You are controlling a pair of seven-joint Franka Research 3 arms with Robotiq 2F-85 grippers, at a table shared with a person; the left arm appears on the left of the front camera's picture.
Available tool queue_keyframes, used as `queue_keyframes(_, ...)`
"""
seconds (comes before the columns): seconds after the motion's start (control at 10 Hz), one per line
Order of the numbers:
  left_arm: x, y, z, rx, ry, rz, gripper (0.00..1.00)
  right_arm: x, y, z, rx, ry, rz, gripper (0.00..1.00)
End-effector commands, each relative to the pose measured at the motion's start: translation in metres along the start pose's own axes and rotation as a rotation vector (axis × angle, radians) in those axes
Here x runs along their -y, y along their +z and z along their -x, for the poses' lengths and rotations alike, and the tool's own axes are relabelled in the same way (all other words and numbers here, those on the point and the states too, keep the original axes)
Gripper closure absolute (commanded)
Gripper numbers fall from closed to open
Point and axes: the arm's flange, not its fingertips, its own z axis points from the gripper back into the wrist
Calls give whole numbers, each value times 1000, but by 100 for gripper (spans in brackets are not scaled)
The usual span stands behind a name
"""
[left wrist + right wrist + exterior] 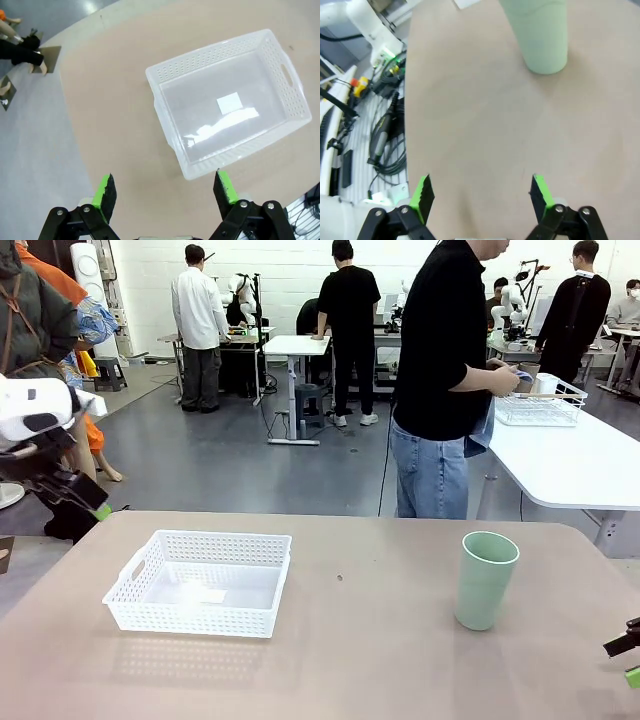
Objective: Clean and organize the cups into the basket.
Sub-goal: Pick up the Organizing basket and move it to the center of the table, then pick up the Reusable plastic cup from the right side of the table and place it inside the Organizing basket.
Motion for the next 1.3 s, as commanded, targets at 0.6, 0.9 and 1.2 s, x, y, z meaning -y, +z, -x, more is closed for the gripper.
queue_keyframes(0.6, 0, 0, 0, 0, 0, 0, 0, -5, 9, -10, 4, 22, 14, 0)
queue_keyframes(0.9, 6, -16, -22, -74, 0, 150, 0, -5, -8, -39, 115, 210, 120, 0)
queue_keyframes(1.2, 19, -37, -41, -151, 20, 183, 0, 8, -21, -48, 192, 383, 129, 0)
